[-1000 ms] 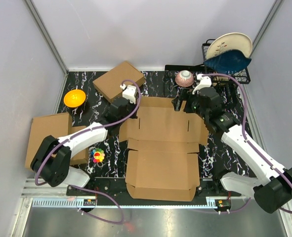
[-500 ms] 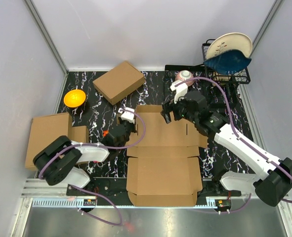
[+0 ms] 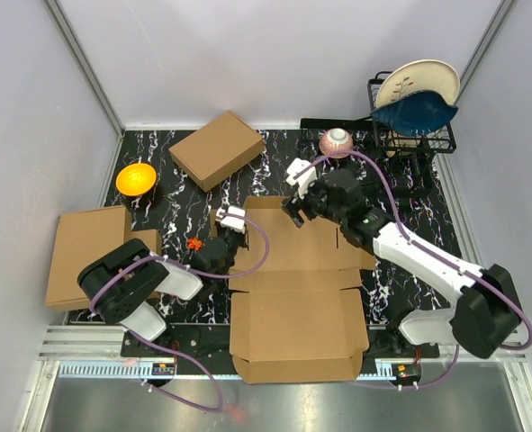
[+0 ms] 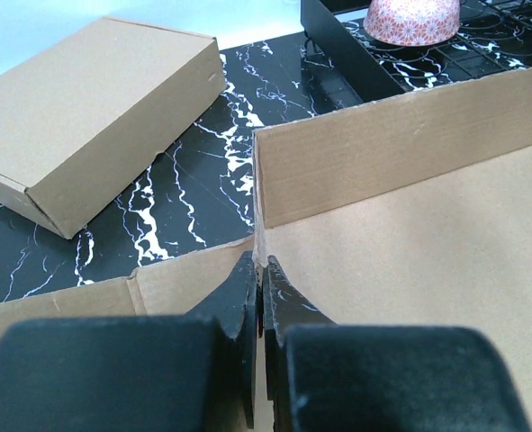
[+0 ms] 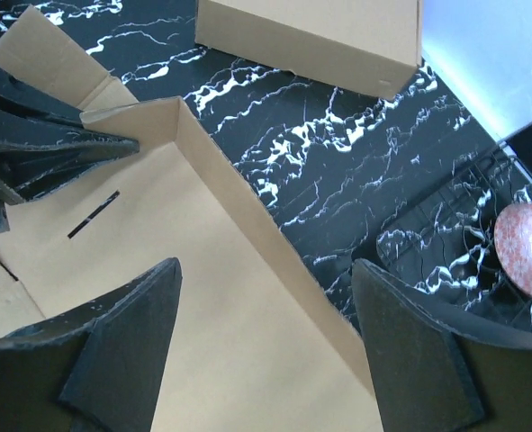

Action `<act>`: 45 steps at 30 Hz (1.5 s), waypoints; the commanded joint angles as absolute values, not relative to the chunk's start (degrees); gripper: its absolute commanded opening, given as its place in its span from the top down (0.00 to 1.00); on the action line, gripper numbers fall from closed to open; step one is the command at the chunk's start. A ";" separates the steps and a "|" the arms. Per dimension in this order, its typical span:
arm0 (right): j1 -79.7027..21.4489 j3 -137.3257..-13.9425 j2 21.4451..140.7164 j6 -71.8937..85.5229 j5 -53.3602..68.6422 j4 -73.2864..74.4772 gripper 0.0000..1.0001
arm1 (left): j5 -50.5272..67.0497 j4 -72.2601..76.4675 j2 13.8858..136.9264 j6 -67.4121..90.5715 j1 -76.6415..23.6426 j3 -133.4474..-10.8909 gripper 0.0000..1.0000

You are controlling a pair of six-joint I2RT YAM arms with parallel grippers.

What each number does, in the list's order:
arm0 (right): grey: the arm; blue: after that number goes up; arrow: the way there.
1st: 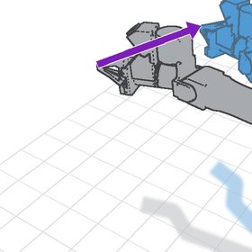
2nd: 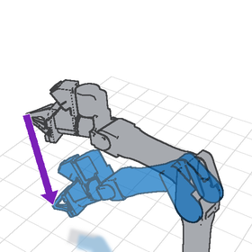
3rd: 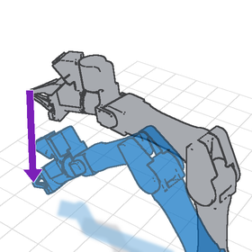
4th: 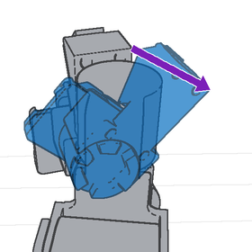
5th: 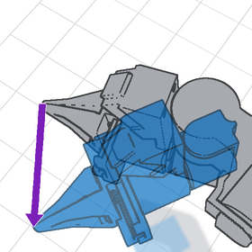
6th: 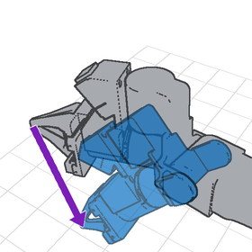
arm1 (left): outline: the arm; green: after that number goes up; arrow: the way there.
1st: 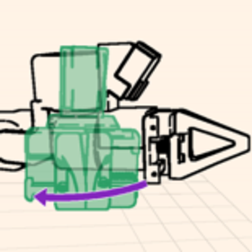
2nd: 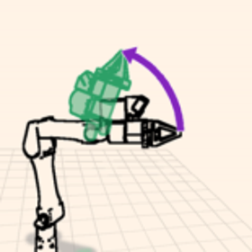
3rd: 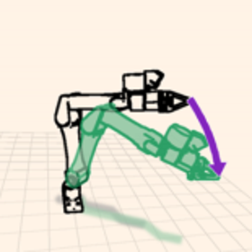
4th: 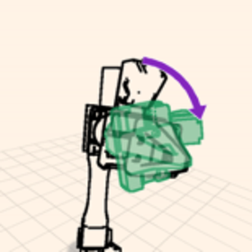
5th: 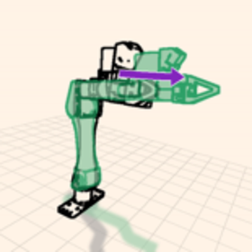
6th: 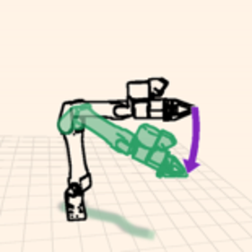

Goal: Fold the paper box
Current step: Fold the paper box at the center of the board.

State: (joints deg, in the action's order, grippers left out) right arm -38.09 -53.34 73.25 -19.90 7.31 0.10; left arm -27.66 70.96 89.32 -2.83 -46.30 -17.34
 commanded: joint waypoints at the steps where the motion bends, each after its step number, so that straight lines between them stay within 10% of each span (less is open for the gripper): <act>1: -38.23 -57.56 78.64 -28.28 12.12 -4.40 0.18 | -26.55 76.12 87.10 -4.22 -46.58 -19.60 1.00; 36: -38.32 -64.86 96.06 -30.32 13.36 -8.52 0.44 | -21.62 65.21 83.76 -6.24 -46.67 -22.06 1.00; 45: -37.62 -61.26 95.01 -31.46 10.72 -9.49 0.64 | -22.32 65.13 83.41 -6.15 -46.67 -21.80 1.00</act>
State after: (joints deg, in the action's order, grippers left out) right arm -38.09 -62.96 96.31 -30.11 14.04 -6.79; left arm -23.11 62.22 85.21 -5.17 -46.35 -20.62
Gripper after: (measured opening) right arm 0.410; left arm 0.012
